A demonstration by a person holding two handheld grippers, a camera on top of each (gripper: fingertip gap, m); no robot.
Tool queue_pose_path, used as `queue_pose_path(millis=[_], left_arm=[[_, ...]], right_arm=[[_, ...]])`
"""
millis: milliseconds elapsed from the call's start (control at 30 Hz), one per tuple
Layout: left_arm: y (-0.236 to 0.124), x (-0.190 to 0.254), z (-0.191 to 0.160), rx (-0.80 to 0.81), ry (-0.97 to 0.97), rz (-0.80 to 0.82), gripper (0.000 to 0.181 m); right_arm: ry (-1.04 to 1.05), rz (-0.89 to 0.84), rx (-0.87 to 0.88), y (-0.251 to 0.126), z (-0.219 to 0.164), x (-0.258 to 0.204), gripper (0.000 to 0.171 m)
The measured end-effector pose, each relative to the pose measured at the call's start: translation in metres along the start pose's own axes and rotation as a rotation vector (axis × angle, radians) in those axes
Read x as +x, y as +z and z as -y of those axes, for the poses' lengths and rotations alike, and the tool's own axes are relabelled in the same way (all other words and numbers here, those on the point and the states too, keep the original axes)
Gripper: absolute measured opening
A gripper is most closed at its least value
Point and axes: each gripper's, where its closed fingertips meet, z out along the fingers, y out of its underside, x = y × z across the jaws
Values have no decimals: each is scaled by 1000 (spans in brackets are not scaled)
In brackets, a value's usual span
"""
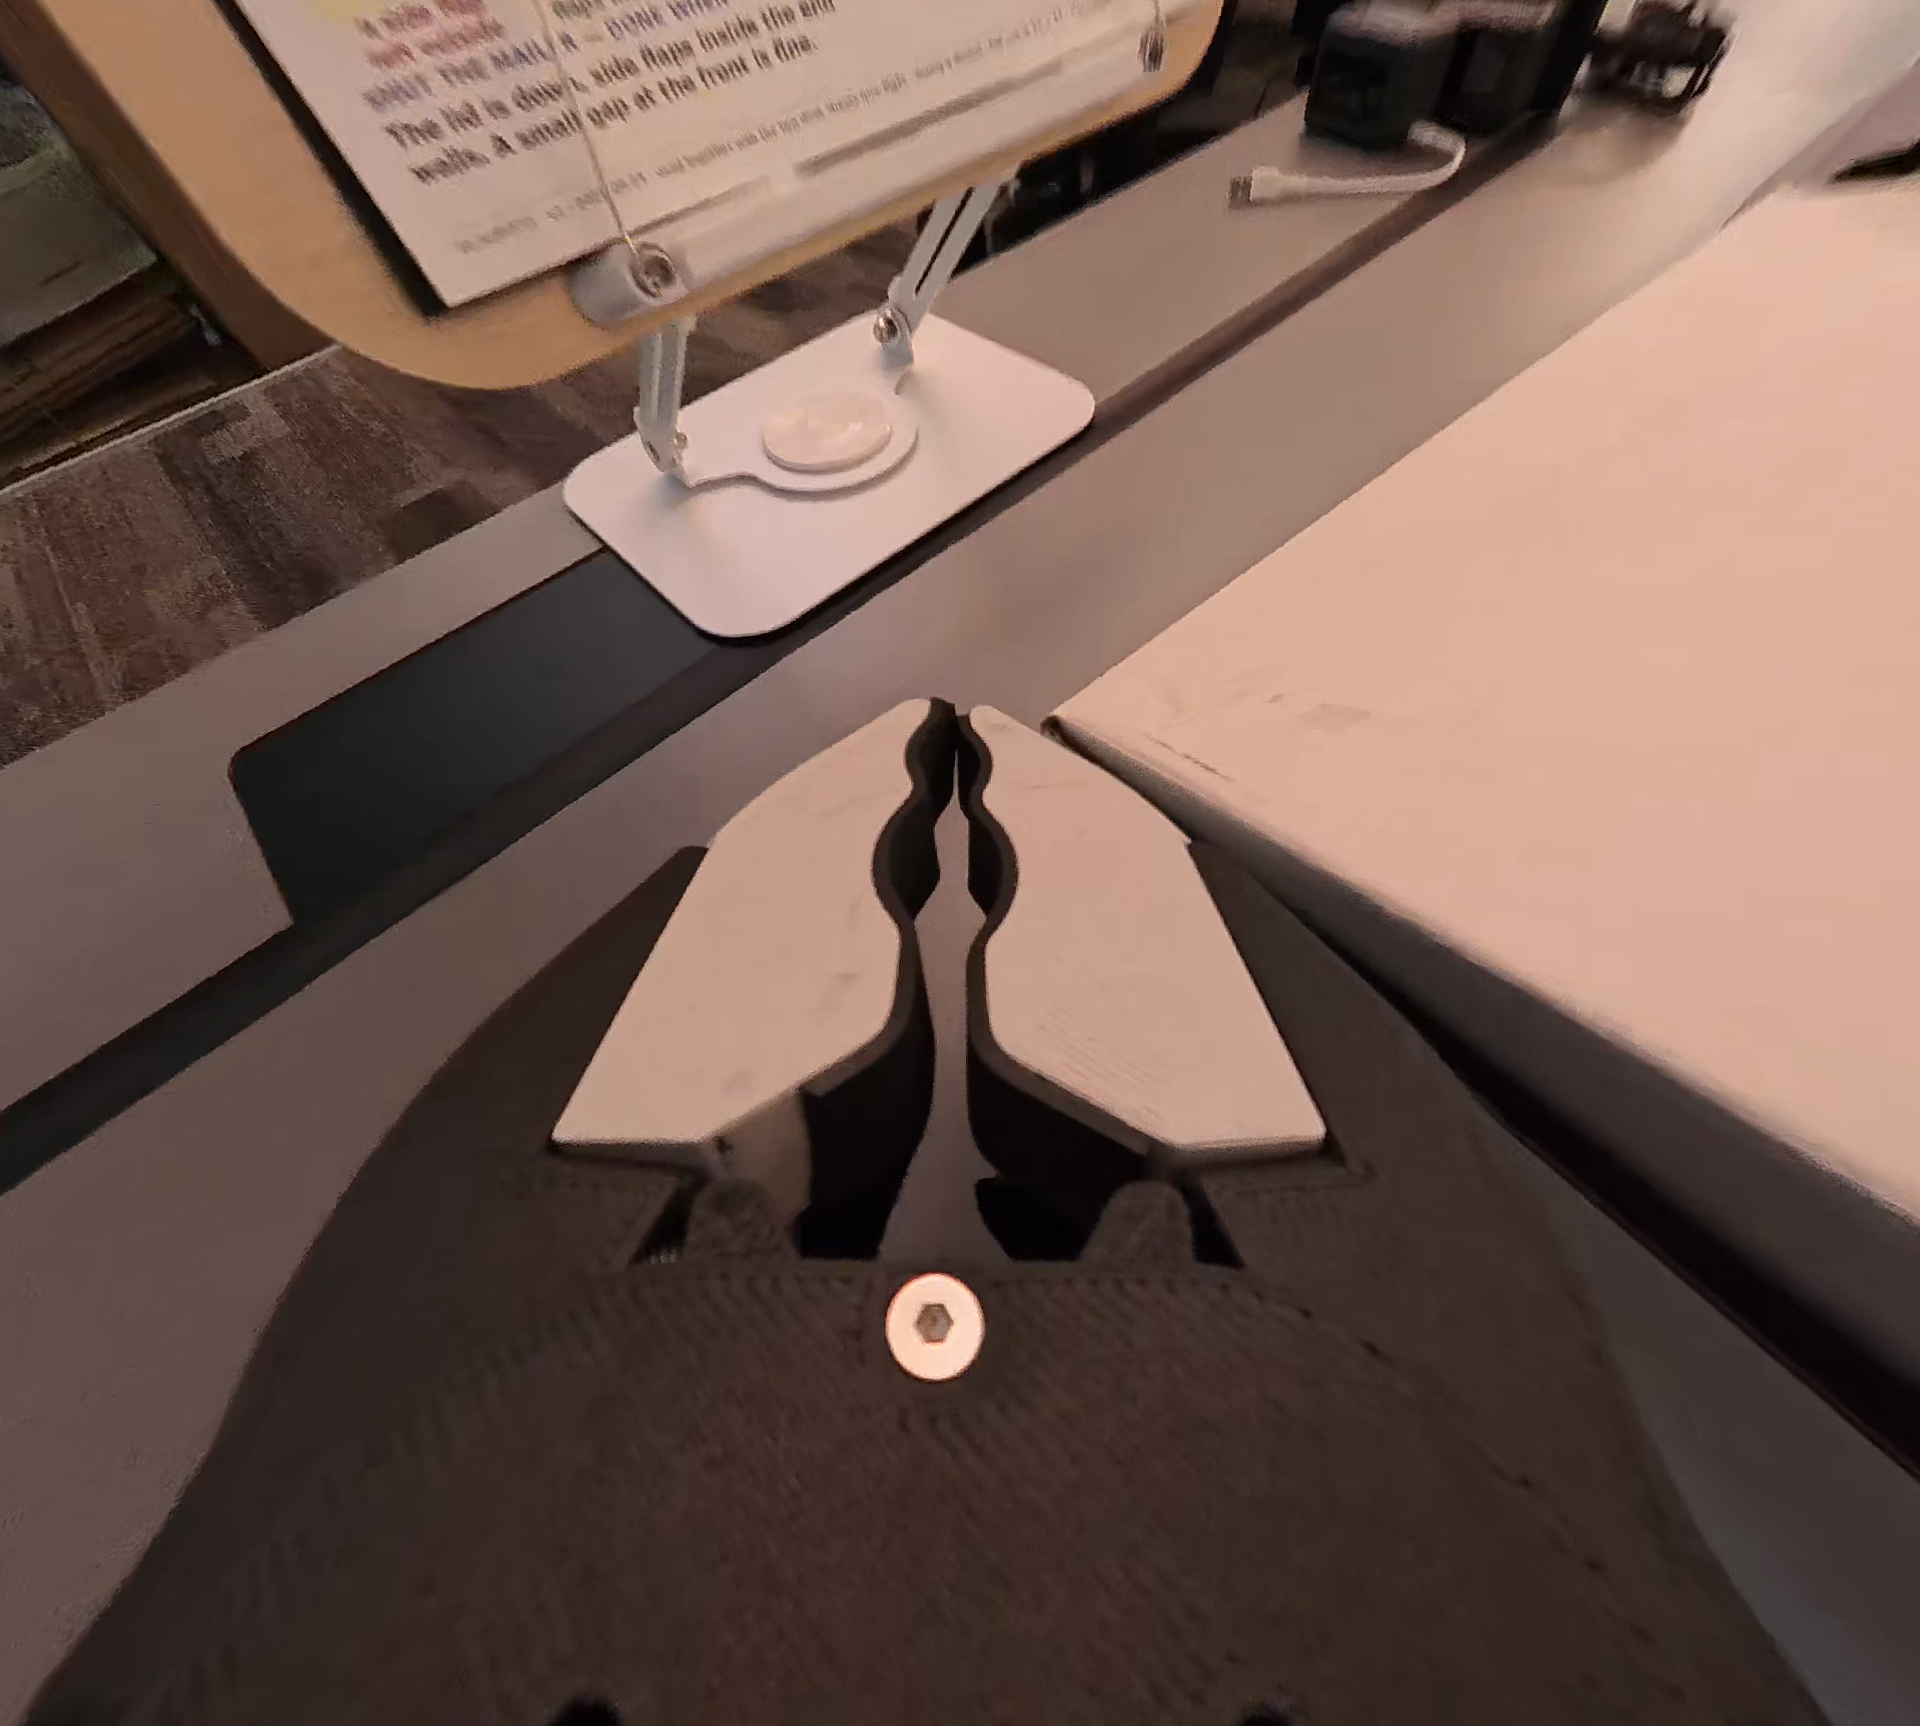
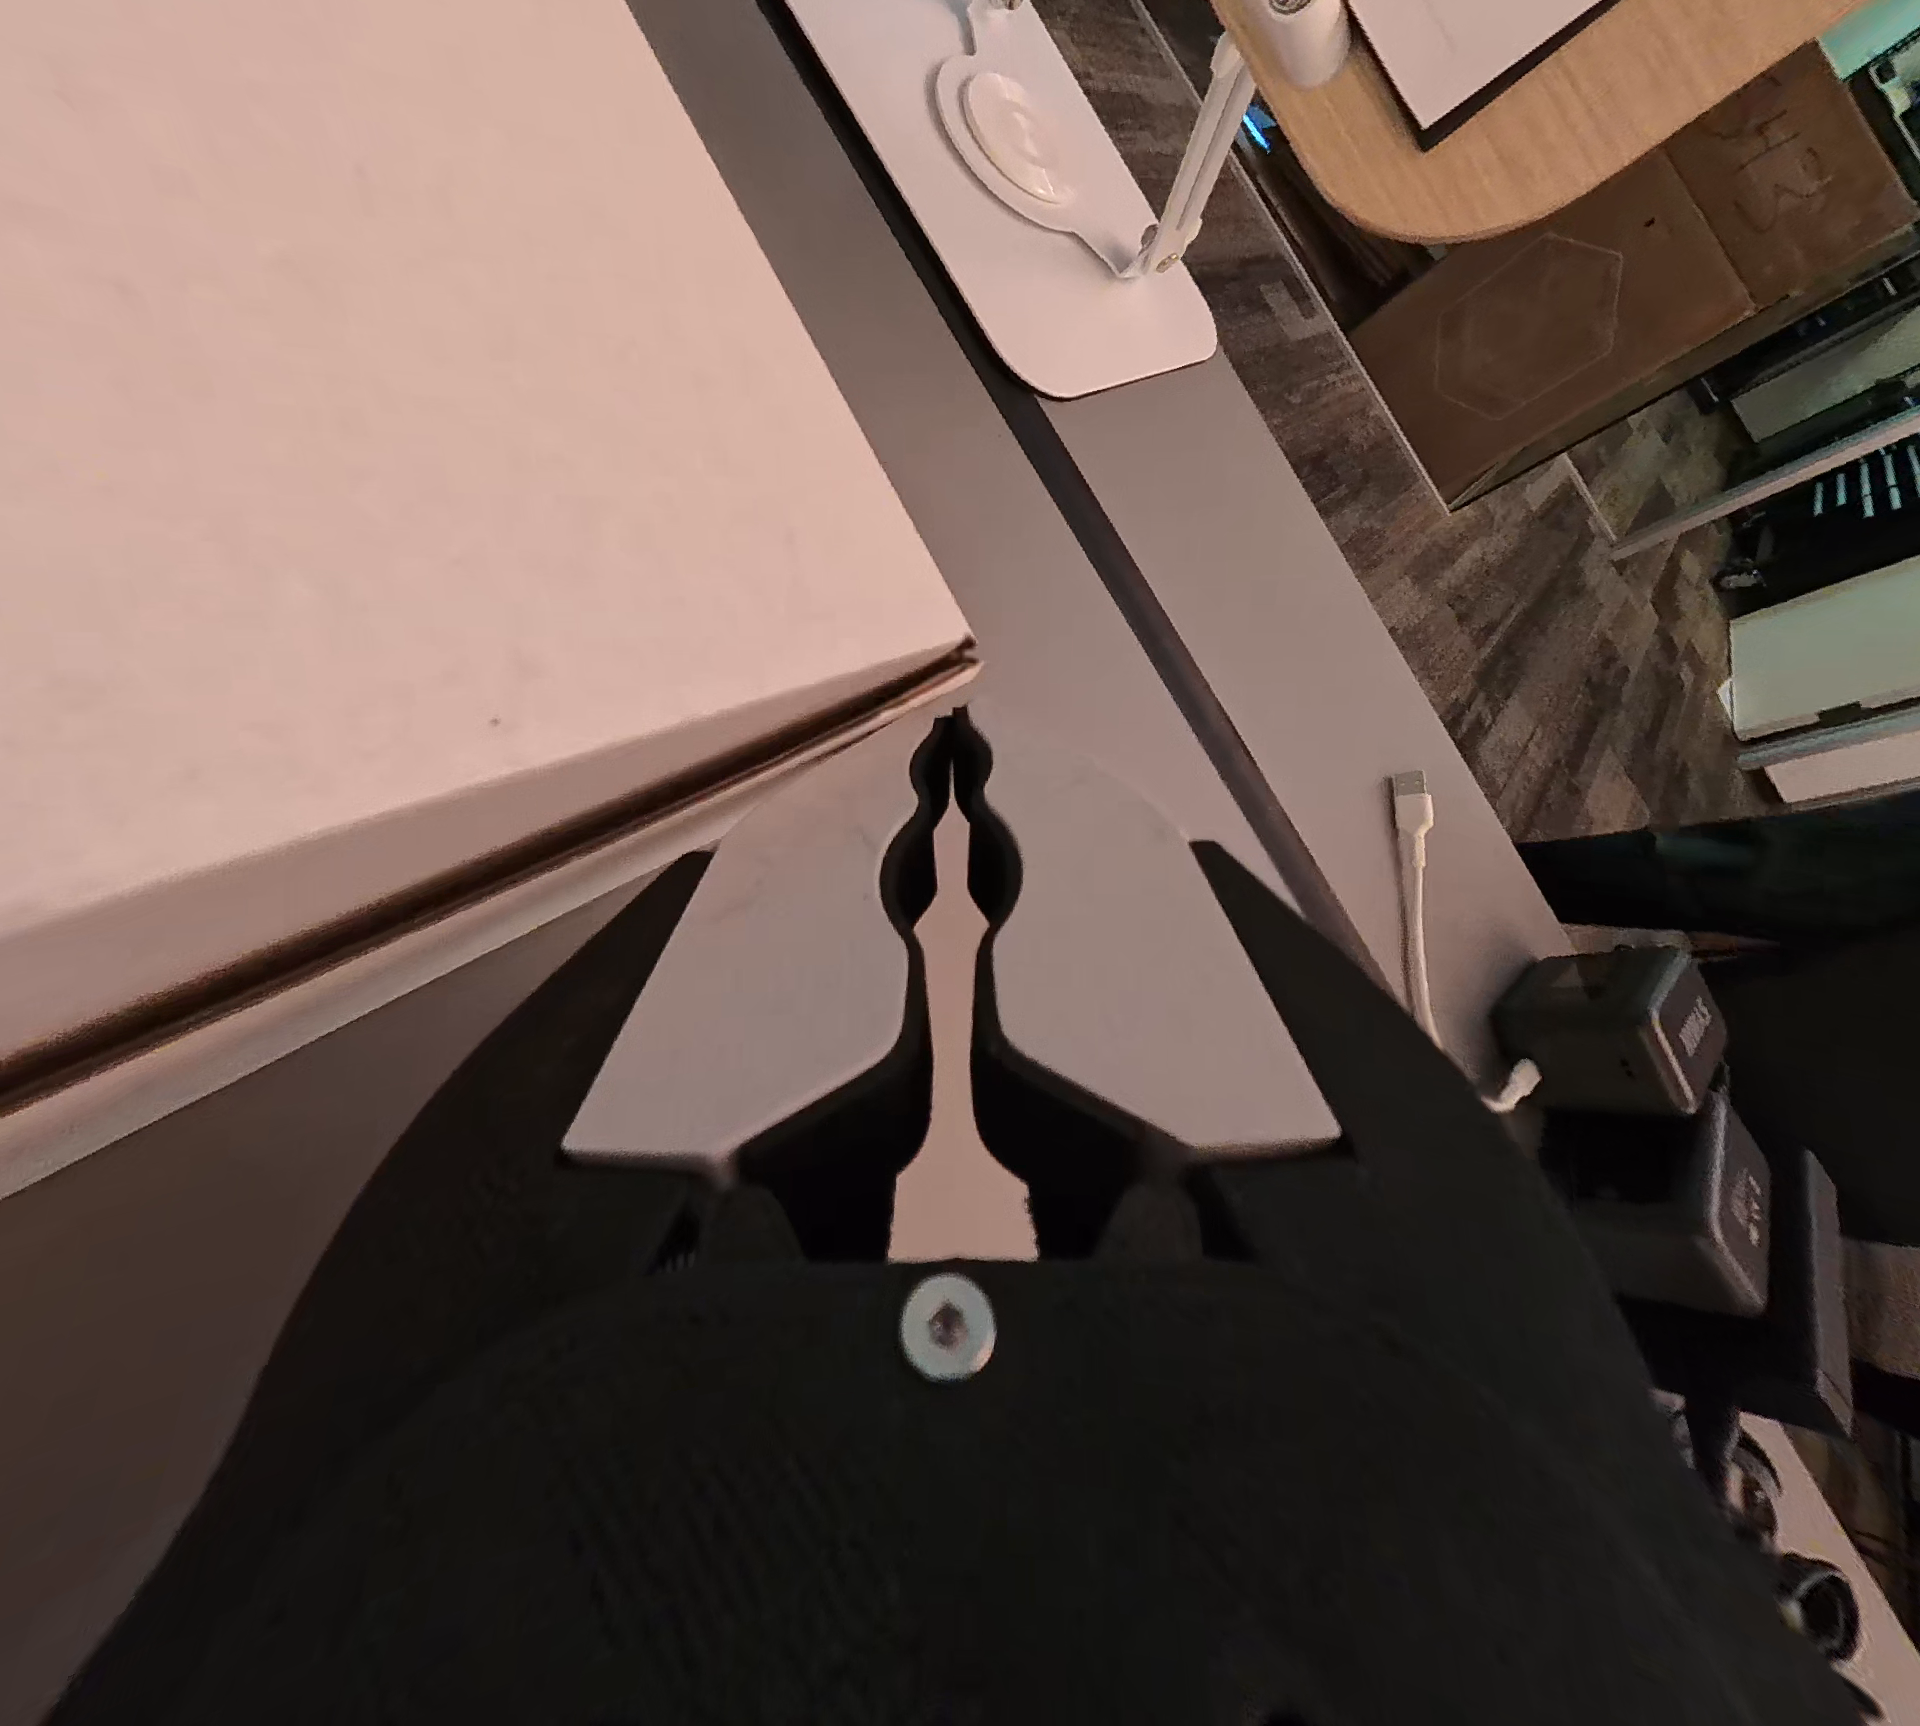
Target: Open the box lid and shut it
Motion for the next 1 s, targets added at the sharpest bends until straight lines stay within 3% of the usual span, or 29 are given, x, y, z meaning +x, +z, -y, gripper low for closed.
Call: queue_pose_path(millis=[100, 267, 433, 600, 667, 1000], left_arm=[[-21, 10, 2, 0, -86, -64, 0], [-37, 21, -28, -95, -50, -43, 0], [-14, 15, -39, -116, -40, 2, 0], [20, 1, -23, -43, -58, 57, 0], [28, 3, -14, 9, -76, 59, 0], [27, 3, -15, -1, -31, 48, 0]], right_arm=[[18, 10, 9, -5, -3, -5, 1], [52, 14, 31, -17, -6, -10, 1], [37, -41, 43, -24, -1, -8, 1], [-58, -191, 17, -17, 5, 5, 1], [-68, -163, 34, -14, 7, 0, 1], [-93, -137, 81, -14, 11, -6, 0]])
